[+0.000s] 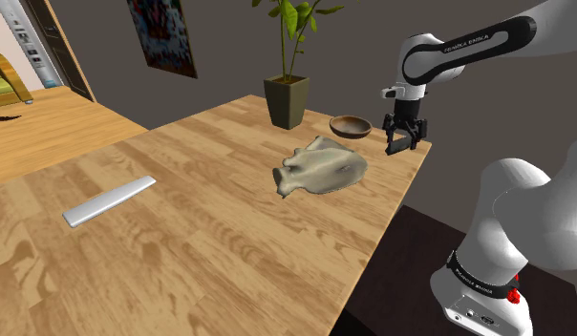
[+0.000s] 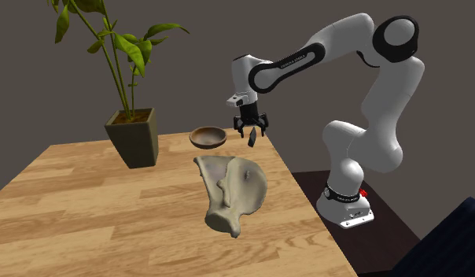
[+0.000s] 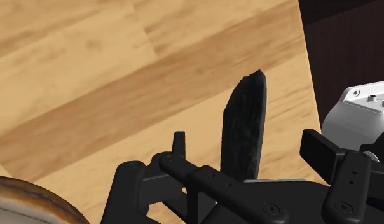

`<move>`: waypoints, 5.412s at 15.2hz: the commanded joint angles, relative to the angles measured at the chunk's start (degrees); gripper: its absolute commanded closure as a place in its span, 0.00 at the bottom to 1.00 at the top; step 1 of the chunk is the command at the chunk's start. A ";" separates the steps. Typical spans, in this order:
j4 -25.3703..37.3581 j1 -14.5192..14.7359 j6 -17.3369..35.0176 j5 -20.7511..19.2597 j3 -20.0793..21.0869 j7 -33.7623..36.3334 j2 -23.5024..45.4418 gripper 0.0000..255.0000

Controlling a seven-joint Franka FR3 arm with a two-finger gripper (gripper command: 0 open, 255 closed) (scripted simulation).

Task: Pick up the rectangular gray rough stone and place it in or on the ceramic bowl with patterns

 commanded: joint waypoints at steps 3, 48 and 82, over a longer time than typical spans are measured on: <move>0.00 0.00 0.00 0.00 0.00 0.00 0.00 1.00; 44.58 4.15 -18.95 38.43 -7.09 -18.98 45.80 1.00; 47.74 -0.67 -18.76 42.09 -3.99 -20.53 50.86 0.00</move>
